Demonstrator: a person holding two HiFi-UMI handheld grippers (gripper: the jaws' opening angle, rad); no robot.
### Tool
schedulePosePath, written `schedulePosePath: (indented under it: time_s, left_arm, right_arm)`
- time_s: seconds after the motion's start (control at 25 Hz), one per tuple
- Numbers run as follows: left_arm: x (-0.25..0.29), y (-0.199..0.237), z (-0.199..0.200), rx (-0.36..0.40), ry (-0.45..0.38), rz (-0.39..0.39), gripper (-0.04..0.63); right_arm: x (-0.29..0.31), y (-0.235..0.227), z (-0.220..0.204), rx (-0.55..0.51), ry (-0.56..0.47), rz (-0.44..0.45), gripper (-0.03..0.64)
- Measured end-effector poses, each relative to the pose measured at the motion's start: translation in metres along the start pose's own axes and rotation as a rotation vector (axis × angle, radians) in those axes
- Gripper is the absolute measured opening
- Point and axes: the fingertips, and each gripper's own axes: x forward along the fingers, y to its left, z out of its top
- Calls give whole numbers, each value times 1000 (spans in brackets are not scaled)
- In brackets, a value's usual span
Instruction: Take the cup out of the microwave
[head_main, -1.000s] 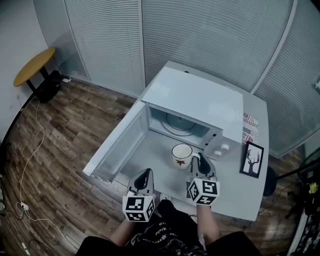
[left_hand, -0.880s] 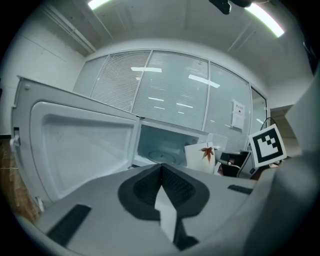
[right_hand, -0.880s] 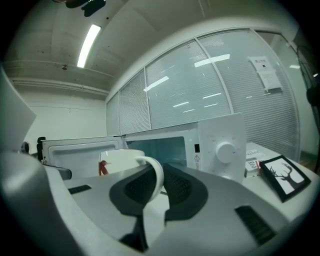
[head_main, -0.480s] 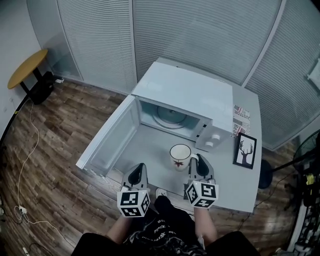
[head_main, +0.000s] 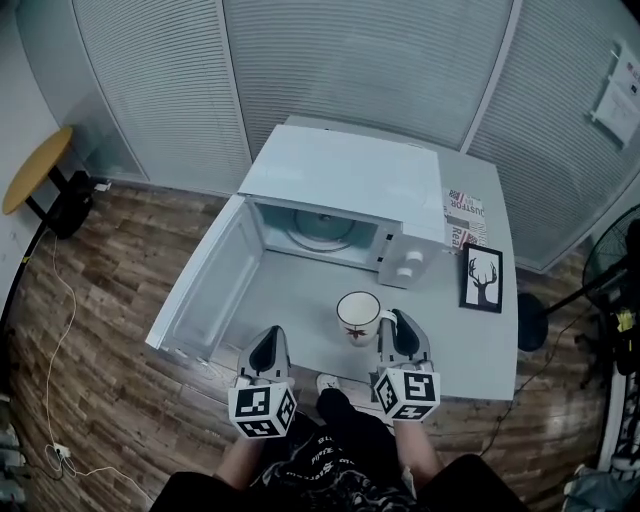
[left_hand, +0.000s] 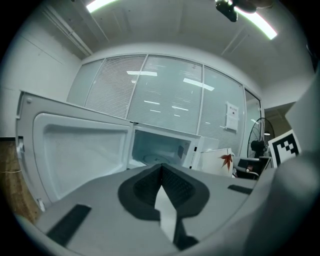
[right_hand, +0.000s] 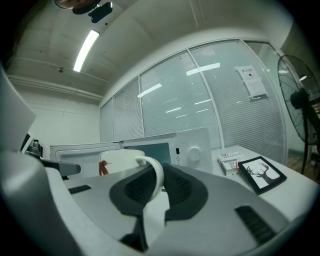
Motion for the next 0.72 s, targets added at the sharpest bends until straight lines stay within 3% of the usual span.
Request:
schedulePosePath:
  time_s: [0.52,0.72]
  left_arm:
    - [-9,-10,2,77,-21,-43,6]
    - [-12,-17,1,71,-22,-60,6]
  right_arm:
    - [-38,-2,-9,-19,10,-41,43]
    - [-47,-2,-12,-15,20,-58,43]
